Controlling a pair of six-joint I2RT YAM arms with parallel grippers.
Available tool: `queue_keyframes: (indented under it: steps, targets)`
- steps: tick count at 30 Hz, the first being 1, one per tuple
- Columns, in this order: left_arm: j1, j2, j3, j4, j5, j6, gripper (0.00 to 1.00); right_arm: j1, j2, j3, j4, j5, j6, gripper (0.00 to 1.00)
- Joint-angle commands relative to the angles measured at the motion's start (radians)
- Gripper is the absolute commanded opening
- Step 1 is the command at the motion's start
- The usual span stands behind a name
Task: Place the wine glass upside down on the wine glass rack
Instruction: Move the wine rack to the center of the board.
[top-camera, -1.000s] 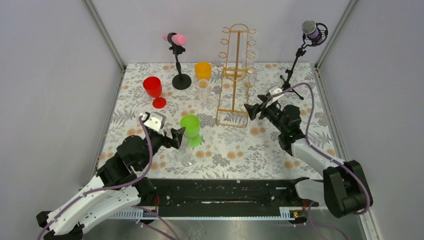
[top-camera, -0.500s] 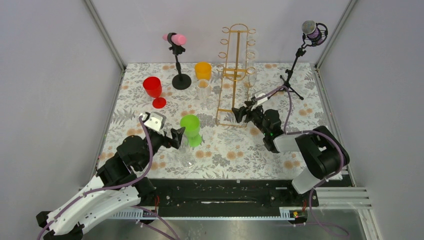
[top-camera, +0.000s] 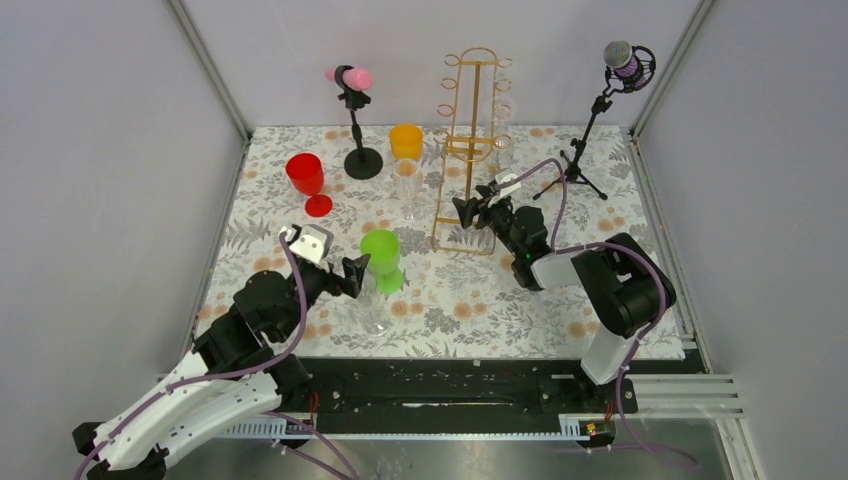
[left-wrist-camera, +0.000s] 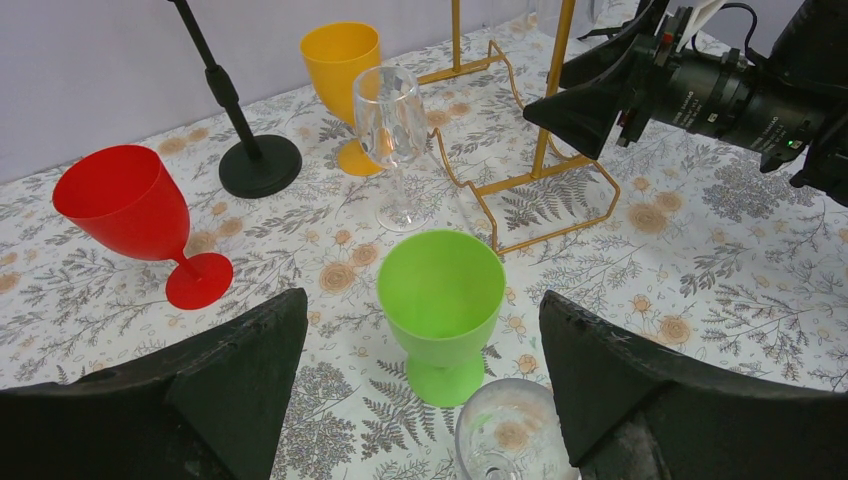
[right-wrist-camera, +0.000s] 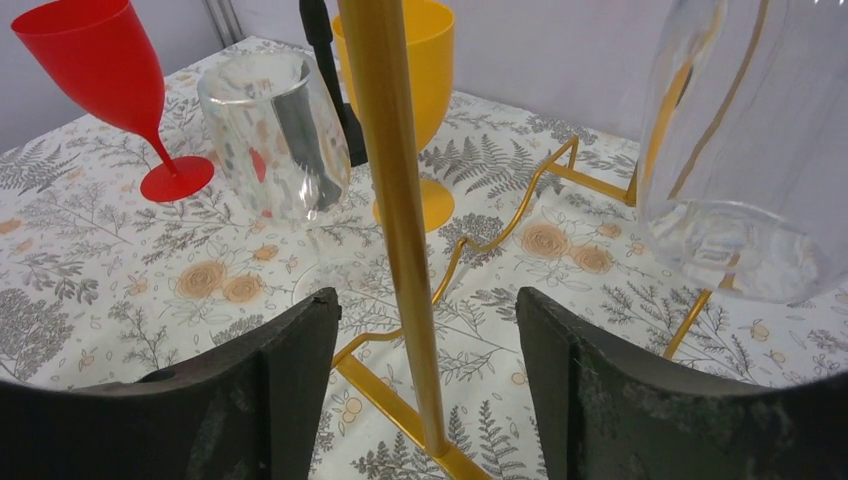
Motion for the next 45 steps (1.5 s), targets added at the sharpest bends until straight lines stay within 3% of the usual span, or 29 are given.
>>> queue_keyframes:
  steps: [1,9,22,25,29,45]
  targets:
    - [0.005,0.005,-0.01,0.044,-0.026,0.013,0.86,0.012,0.005,0.059,0.02,0.036,-0.047,0.69]
    - [0.005,0.005,-0.01,0.046,-0.025,0.013,0.86,0.02,0.001,0.07,0.005,0.045,-0.049,0.45]
    - [0.006,-0.001,-0.01,0.045,-0.029,0.015,0.87,0.033,-0.011,0.068,0.009,0.03,-0.068,0.27]
    - [0.005,-0.003,-0.01,0.045,-0.029,0.015,0.87,0.033,-0.021,0.063,0.004,0.036,-0.073,0.19]
    - [0.004,-0.004,-0.011,0.045,-0.032,0.017,0.87,0.033,-0.041,0.056,-0.017,0.022,-0.079,0.0]
    - [0.005,-0.004,-0.012,0.045,-0.034,0.018,0.87,0.087,-0.172,-0.083,-0.001,0.036,-0.107,0.0]
